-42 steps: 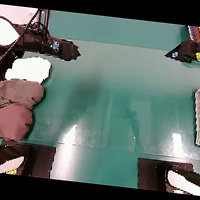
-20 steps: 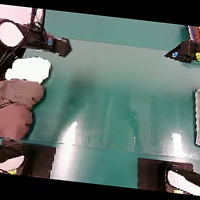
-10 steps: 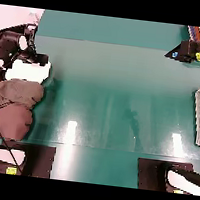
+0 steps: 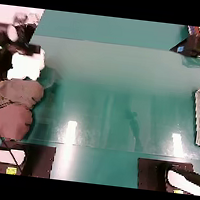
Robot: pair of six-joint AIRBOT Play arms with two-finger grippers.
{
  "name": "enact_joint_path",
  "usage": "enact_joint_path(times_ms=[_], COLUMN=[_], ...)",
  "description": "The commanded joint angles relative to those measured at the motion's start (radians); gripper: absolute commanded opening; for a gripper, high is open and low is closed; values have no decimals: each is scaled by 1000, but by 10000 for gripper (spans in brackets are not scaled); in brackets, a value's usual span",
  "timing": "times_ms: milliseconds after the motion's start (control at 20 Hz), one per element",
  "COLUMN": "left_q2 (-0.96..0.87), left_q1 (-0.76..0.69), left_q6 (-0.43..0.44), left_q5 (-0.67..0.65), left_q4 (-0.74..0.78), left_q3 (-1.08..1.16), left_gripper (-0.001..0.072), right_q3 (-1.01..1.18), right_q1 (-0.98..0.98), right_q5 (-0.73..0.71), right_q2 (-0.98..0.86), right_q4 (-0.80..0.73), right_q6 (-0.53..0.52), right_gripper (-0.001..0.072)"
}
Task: Fold the shirts.
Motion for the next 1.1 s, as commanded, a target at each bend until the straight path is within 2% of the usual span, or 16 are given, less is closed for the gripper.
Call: enact_joint_path(times_ms=[0,100,200,350,550,700,750,800,850,950,1050], left_q2=[204,336,432,451,355,238,208,189,178,150,97], left_q1=[-16,-69,-159,-339,-612,-752,-763,-758,-738,-657,-574], left_q6=[101,140,140,136,83,88,91,90,78,45,27], left_q5=[-65,-115,-172,-289,-249,-127,-67,-15,29,60,26], left_q4=[-35,-53,-72,-89,-119,-208,-205,-198,-173,-167,-196], left_q3=[120,161,164,159,79,50,50,49,50,50,46], left_gripper=[26,25,25,24,26,29,100,385,517,519,519], right_q3=[142,203,214,134,-37,-149,-178,-203,-227,-267,-288], right_q1=[-48,-94,-149,-212,-265,-299,-307,-315,-326,-343,-351], right_q5=[56,121,186,204,127,67,54,45,34,13,3], right_q2=[1,1,6,43,132,201,220,239,258,286,300], right_q4=[-3,-5,-4,-3,-2,-2,-2,-2,-2,-1,-1], right_q6=[0,1,1,2,1,0,0,0,0,0,0], right_gripper=[25,25,25,25,25,24,24,24,25,25,25])
